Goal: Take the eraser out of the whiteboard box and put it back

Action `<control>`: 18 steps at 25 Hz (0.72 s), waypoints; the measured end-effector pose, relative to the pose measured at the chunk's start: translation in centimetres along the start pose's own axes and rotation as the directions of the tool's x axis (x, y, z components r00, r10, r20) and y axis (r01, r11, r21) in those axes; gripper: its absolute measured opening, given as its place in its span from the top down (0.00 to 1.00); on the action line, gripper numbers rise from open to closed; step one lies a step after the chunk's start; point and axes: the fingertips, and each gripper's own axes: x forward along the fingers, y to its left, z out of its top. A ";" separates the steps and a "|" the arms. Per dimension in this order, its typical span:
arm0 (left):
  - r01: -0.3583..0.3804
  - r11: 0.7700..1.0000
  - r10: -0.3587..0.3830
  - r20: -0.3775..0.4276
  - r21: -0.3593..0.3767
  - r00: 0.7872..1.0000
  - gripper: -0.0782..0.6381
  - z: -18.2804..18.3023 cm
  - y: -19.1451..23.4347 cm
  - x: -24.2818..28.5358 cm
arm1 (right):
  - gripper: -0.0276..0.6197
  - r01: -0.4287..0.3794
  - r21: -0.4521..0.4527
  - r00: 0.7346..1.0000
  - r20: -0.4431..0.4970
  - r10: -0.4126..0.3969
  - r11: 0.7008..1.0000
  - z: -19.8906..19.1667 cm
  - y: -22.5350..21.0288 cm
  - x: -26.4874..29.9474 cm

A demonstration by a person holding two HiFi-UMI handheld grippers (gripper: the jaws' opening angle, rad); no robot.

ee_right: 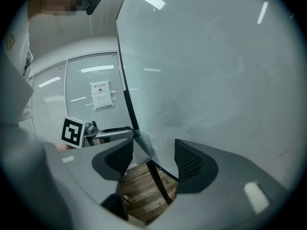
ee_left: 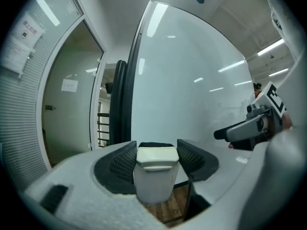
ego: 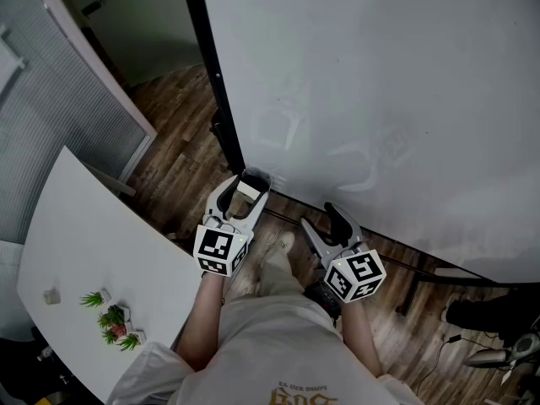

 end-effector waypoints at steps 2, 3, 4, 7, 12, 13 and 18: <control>-0.001 1.000 0.001 -0.002 0.003 1.000 0.52 0.1 -0.1 0.0 | 0.54 0.000 -0.001 1.000 0.003 0.000 1.000 0.1 0.0 -0.2; -0.001 1.000 0.001 -0.003 0.006 1.000 0.53 0.1 -0.2 -0.1 | 0.54 0.001 -0.001 1.000 0.004 -0.001 1.000 0.2 0.0 -0.2; -0.001 1.000 0.001 -0.002 0.009 1.000 0.53 0.2 -0.3 -0.1 | 0.54 0.001 -0.002 1.000 0.006 -0.001 1.000 0.3 0.0 -0.3; -0.006 1.000 0.006 0.010 0.016 1.000 0.53 0.6 -0.3 -0.3 | 0.54 0.002 -0.010 1.000 0.011 -0.002 1.000 0.4 0.0 -0.5; -0.009 1.000 0.009 0.047 0.019 0.999 0.53 1.8 -0.7 -1.1 | 0.54 0.008 -0.022 1.000 0.025 -0.007 1.000 0.9 0.1 -1.3; -0.008 1.000 0.007 0.059 0.019 0.998 0.53 2.2 -0.9 -1.4 | 0.54 0.008 -0.025 1.000 0.027 -0.008 1.000 1.1 0.2 -1.5; 0.005 1.000 -0.006 0.098 0.013 0.995 0.53 3.4 -1.8 -2.5 | 0.54 0.006 -0.033 0.997 0.074 -0.004 0.999 2.0 0.9 -2.7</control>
